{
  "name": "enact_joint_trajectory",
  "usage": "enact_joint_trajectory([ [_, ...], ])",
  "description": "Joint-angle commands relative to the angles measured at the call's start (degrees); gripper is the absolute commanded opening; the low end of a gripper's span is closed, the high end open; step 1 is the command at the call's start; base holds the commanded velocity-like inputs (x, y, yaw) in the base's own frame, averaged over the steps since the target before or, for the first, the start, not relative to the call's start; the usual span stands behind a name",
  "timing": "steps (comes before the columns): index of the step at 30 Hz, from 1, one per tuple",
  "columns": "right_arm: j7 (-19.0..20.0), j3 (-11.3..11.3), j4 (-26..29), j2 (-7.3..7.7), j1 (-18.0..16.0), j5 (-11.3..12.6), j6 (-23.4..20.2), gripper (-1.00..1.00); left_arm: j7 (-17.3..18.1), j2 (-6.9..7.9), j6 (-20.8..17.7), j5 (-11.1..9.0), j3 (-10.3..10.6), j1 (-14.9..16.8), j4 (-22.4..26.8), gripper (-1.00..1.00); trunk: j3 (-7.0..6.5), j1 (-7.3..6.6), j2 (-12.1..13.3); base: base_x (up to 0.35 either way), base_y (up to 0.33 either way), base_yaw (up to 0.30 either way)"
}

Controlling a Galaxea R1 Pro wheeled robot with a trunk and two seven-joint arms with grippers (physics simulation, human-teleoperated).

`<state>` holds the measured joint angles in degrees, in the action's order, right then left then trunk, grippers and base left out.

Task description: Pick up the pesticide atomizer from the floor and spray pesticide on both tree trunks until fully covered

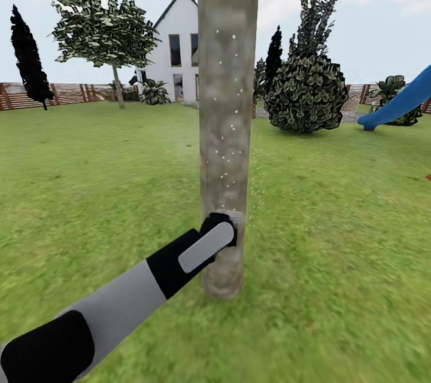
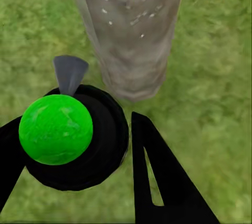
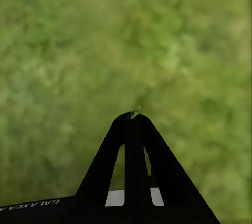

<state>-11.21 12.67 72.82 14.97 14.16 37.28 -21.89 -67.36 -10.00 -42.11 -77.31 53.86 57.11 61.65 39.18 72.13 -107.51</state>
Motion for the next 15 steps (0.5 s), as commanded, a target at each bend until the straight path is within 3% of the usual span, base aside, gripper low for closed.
enact_joint_trajectory([
  [1, -0.6, 0.1, 0.1, 0.06, 0.0, 0.6, -0.1, -1.0, -0.4, 0.0, 0.1, 0.3, 0.1, -0.1, -0.7, -1.0, 0.05, 0.0, 0.0, 0.0, 0.0, 0.0],
  [4, -0.5, 0.2, 0.1, 0.06, 0.3, 0.6, -0.1, -1.0, -0.3, 0.0, 0.8, 1.7, 0.1, -0.3, -3.3, -1.0, 0.05, 0.0, 0.0, 0.0, 0.0, 0.0],
  [11, -0.5, 0.2, 0.1, -0.2, 0.5, 0.6, -0.1, -1.0, -0.3, 0.0, 2.6, 2.0, 0.5, -1.6, -4.0, -1.0, 0.05, 0.0, 0.0, 0.0, 0.0, 0.0],
  [15, -0.6, 0.2, 0.1, -0.41, 0.5, 0.6, -0.1, -1.0, -2.3, 0.0, 2.1, 1.9, 0.6, -1.6, -3.4, -1.0, 0.05, 0.0, 0.0, 0.0, 0.0, 0.0],
])
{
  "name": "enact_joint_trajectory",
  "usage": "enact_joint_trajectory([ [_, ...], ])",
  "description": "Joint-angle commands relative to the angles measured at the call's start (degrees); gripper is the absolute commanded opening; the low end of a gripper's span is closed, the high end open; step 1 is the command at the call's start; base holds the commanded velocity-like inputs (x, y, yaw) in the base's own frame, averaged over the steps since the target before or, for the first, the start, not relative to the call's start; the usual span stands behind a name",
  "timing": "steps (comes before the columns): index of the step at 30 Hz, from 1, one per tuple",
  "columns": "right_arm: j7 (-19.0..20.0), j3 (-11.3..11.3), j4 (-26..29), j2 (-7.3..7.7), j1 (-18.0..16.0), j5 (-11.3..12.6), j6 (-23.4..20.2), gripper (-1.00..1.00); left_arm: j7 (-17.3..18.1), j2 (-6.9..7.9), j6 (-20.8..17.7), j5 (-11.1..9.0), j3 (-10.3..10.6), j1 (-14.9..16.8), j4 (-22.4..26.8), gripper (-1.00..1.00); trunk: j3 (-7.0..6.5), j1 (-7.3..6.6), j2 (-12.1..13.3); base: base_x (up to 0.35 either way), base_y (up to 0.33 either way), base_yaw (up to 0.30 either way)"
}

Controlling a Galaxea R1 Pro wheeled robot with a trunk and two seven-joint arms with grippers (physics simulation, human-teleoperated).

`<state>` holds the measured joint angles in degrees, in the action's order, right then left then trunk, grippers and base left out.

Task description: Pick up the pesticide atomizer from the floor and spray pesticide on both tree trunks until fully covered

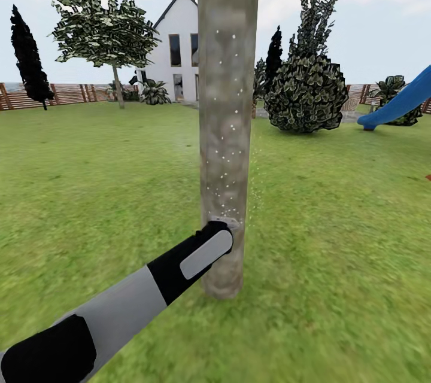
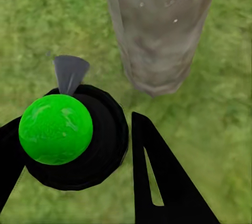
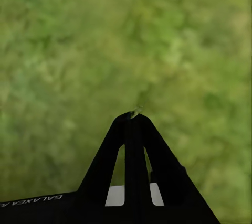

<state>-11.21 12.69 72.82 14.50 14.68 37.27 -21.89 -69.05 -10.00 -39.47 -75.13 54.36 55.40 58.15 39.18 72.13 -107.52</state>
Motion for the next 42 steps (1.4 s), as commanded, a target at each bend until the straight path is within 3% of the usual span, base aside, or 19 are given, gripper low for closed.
enact_joint_trajectory([
  [1, -0.6, 0.1, 0.1, 0.03, 0.0, 0.6, -0.1, -1.0, -1.9, 0.0, -0.8, -0.3, 0.1, 0.2, 0.8, -1.0, 0.05, 0.0, 0.0, 0.0, 0.0, 0.0],
  [8, -0.7, 0.1, 0.2, -0.16, 0.0, 0.5, -0.1, -1.0, -10.4, 0.0, -2.7, -0.8, 0.1, 3.2, 6.9, -1.0, 0.05, 0.0, 0.0, 0.0, 0.0, 0.0],
  [13, -0.7, 0.1, 0.2, -0.17, 0.0, 0.4, -0.1, -1.0, -13.1, 0.0, -4.3, -1.4, 0.1, 7.4, 8.9, -1.0, 0.05, 0.0, 0.0, 0.0, 0.0, 0.0],
  [17, -0.7, 0.1, 0.2, -0.17, 0.0, 0.4, -0.1, -1.0, -13.7, 0.0, -5.4, -1.4, 0.0, 9.5, 11.9, -1.0, 0.05, 0.0, 0.0, 0.0, 0.0, 0.0],
  [21, -0.7, 0.1, 0.2, -0.17, 0.0, 0.5, -0.1, -1.0, -13.7, 0.0, -6.1, -2.0, -0.1, 13.6, 14.0, -1.0, 0.05, 0.0, 0.0, 0.0, 0.0, 0.0],
  [23, -0.7, 0.1, 0.2, -0.17, 0.0, 0.5, -0.1, -1.0, -13.7, 0.0, -6.2, -5.2, -0.2, 17.1, 14.2, -1.0, 0.05, 0.0, 0.0, 0.0, 0.0, 0.0],
  [26, -0.7, 0.1, 0.2, -0.17, 0.0, 0.5, -0.1, -1.0, -13.7, 0.0, -6.2, -7.3, -0.3, 20.3, 14.9, -1.0, 0.05, 0.0, 0.0, 0.0, 0.0, 0.0],
  [28, -0.7, 0.1, 0.2, -0.17, 0.0, 0.5, -0.1, -1.0, -13.7, 0.0, -6.2, -14.2, -0.5, 24.1, 16.4, -1.0, 0.05, 0.0, 0.0, 0.0, 0.0, 0.0],
  [31, -0.7, 0.1, 0.1, -0.17, 0.0, 0.5, -0.1, -1.0, -13.7, 0.0, -6.1, -18.2, -0.6, 28.7, 16.7, -1.0, 0.05, 0.0, 0.0, 0.0, 0.0, 0.0],
  [33, -0.7, 0.1, 0.1, -0.17, 0.0, 0.5, -0.1, -1.0, -13.8, 0.0, -6.1, -22.2, -2.9, 32.6, 16.5, -1.0, 0.05, 0.0, 0.0, 0.0, 0.0, 0.0],
  [35, -0.7, 0.1, 0.1, -0.17, 0.0, 0.5, -0.1, -1.0, -13.8, 0.0, -6.1, -24.8, -5.2, 35.1, 16.5, -1.0, 0.05, 0.0, 0.0, 0.0, 0.0, 0.0],
  [38, -0.7, 0.1, 0.1, -0.17, 0.0, 0.5, -0.1, -1.0, -13.8, 0.0, -6.1, -27.5, -6.3, 38.3, 16.5, -1.0, 0.05, 0.0, 0.0, 0.0, 0.0, 0.0],
  [40, -0.7, 0.1, 0.1, -0.17, 0.0, 0.5, -0.1, -1.0, -13.8, 0.0, -6.1, -30.6, -6.8, 40.7, 16.5, -1.0, 0.05, 0.0, 0.0, 0.0, 0.0, 0.0],
  [42, -0.7, 0.1, 0.2, -0.17, 0.0, 0.5, -0.1, -1.0, -13.8, 0.0, -6.1, -32.4, -10.5, 42.1, 16.7, -1.0, 0.05, 0.0, 0.0, 0.0, 0.0, 0.0],
])
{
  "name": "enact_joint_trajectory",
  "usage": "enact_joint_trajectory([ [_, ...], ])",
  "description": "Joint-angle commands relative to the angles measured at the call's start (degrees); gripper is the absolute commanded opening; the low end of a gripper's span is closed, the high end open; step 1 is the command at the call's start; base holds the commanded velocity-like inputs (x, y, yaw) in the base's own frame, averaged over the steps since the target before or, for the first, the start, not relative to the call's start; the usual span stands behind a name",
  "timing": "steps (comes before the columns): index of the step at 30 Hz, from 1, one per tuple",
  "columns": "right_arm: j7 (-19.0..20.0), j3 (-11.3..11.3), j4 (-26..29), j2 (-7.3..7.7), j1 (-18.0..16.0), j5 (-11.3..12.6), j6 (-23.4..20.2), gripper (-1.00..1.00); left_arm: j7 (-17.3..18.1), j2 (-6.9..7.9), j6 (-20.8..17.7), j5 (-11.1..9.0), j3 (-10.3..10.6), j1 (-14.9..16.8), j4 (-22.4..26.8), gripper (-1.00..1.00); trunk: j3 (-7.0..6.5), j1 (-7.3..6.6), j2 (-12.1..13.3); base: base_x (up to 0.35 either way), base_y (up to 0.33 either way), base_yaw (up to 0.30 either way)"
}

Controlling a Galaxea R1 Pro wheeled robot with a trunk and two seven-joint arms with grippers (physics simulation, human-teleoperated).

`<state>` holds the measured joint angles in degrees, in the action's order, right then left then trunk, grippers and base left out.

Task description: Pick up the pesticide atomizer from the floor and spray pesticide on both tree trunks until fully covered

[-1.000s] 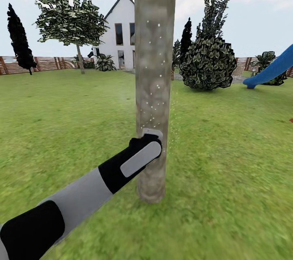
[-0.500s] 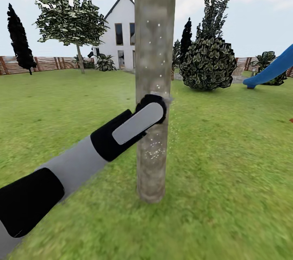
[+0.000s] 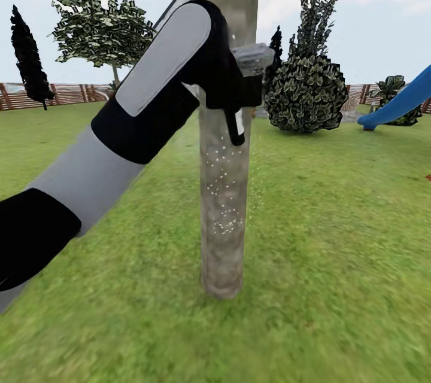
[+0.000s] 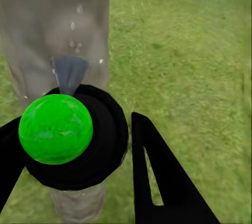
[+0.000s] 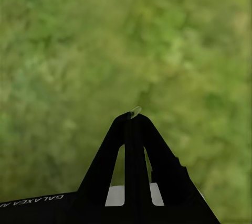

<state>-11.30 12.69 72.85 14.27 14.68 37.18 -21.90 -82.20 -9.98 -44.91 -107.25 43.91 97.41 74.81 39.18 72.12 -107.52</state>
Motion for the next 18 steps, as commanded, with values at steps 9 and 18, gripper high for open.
enact_joint_trajectory([
  [9, -0.6, 1.0, 0.2, 0.08, 0.0, 0.6, -0.1, -1.0, -0.5, -0.02, -0.7, -0.8, -5.0, -0.9, 1.2, -1.0, 0.06, 0.0, 0.0, 0.0, 0.0, 0.0],
  [18, -0.6, 1.2, 0.2, 0.06, 0.1, 0.6, -0.1, -1.0, -0.1, 0.03, -0.9, 6.9, 0.7, -21.8, 2.3, -1.0, 0.06, 0.0, 0.0, 0.0, 0.0, 0.0],
])
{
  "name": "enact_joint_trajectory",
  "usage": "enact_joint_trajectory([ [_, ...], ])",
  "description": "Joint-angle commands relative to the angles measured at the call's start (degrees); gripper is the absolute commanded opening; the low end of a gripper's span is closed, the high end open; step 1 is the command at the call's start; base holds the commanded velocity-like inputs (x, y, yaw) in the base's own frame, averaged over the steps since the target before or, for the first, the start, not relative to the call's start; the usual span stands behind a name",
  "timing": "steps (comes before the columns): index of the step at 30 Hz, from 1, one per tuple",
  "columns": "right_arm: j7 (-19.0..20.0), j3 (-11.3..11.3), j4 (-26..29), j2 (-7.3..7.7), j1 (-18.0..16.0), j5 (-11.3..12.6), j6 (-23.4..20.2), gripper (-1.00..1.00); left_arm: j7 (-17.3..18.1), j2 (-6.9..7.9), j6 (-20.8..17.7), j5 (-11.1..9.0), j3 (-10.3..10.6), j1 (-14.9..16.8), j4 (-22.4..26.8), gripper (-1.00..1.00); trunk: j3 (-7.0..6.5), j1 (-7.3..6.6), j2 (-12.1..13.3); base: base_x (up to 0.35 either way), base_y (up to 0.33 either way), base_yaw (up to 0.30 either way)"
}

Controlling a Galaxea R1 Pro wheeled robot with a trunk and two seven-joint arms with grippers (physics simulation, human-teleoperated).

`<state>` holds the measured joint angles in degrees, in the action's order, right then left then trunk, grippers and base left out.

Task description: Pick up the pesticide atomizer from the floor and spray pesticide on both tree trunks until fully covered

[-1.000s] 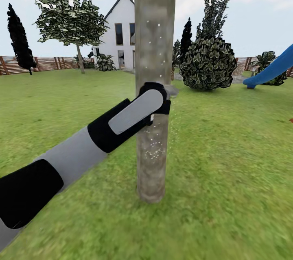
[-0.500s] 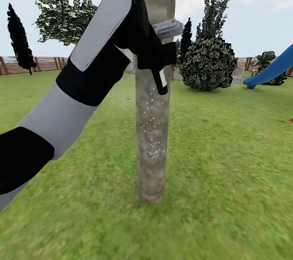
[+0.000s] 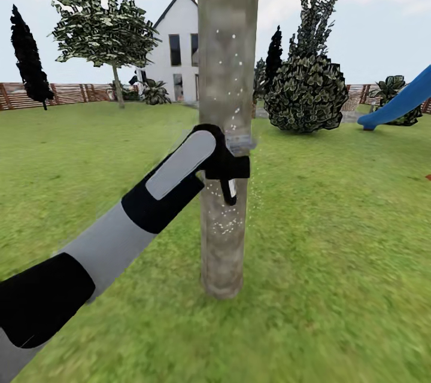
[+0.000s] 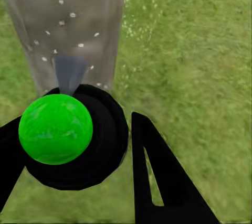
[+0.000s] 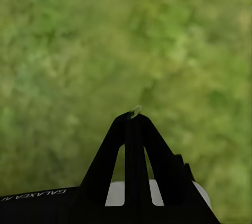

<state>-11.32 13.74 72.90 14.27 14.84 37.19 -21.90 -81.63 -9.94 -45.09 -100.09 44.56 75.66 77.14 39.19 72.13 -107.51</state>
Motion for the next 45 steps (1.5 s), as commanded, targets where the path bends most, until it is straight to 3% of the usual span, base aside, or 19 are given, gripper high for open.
enact_joint_trajectory([
  [1, -0.6, 0.2, 0.1, 0.06, 0.0, 0.6, -0.1, -1.0, -0.5, 0.0, -0.7, 1.1, 1.0, -2.1, 0.0, -1.0, 0.04, -0.01, 0.0, 0.0, 0.0, 0.0],
  [4, -0.6, 0.2, 0.1, 0.06, 0.5, 0.6, 0.0, -1.0, 0.3, 0.04, -0.7, 3.1, 3.3, -6.9, 0.0, -1.0, 0.04, -0.01, 0.0, 0.0, 0.0, 0.0],
  [8, -0.6, 0.2, 0.1, 0.06, 0.8, 0.6, -0.1, -1.0, 3.0, 0.15, -0.7, 5.5, 8.6, -12.1, -0.1, -1.0, 0.04, -0.01, 0.0, 0.0, 0.0, 0.0],
  [12, -0.5, 0.2, 0.1, 0.06, 0.8, 0.6, 0.0, -1.0, 5.3, 0.34, -0.7, 6.3, 9.3, -17.6, -0.1, -1.0, 0.04, -0.01, 0.0, 0.0, 0.0, 0.0],
  [16, -0.4, 0.1, 0.1, 0.06, 0.8, 0.6, 0.0, -1.0, 6.0, 1.52, -0.4, 6.7, 9.3, -19.6, -0.2, -1.0, 0.04, -0.01, 0.0, 0.0, 0.0, 0.0],
  [18, -0.3, 0.1, 0.1, 0.13, 0.8, 0.6, 0.0, -1.0, 7.3, 3.05, 0.1, 8.6, 9.3, -20.7, -0.3, -1.0, 0.04, -0.01, 0.0, -0.028, 0.06, -0.091],
  [20, -0.3, 0.0, 0.1, 0.19, 0.8, 0.6, 0.0, -1.0, 9.4, 3.49, 0.2, 11.0, 9.3, -21.9, -0.6, -1.0, 0.03, -0.01, 0.0, -0.1, 0.206, -0.183],
  [23, -0.2, 0.0, 0.0, 0.26, 0.8, 0.5, 0.0, -1.0, 10.6, 3.66, 0.3, 14.1, 9.3, -23.2, -0.8, -1.0, -0.01, -0.01, 0.0, -0.145, 0.272, -0.154],
  [25, -0.2, 0.0, 0.0, 0.3, 0.8, 0.5, 0.0, -1.0, 10.8, 3.69, 0.3, 14.7, 9.3, -23.4, -0.8, -1.0, -0.01, -0.01, 0.0, -0.104, 0.315, -0.035],
  [37, -0.2, -0.3, -0.3, 0.41, 0.8, 0.6, 0.1, -1.0, 11.5, 3.61, 0.4, 15.0, 9.3, -23.6, -0.7, -1.0, -0.22, -0.01, 0.0, -0.009, 0.346, -0.192],
  [41, -0.3, -0.5, -2.1, 0.57, 0.8, 0.5, 5.5, -1.0, 11.6, 3.62, 0.4, 15.0, 9.3, -23.6, -0.5, -1.0, -0.23, -0.01, 0.0, 0.0, 0.349, -0.219],
  [45, -0.3, -0.7, -2.9, 0.86, 0.8, 0.6, 6.0, -1.0, 11.6, 3.61, 0.4, 15.0, 9.3, -23.6, -0.3, -1.0, -0.23, -0.01, 0.0, 0.0, 0.349, -0.205],
])
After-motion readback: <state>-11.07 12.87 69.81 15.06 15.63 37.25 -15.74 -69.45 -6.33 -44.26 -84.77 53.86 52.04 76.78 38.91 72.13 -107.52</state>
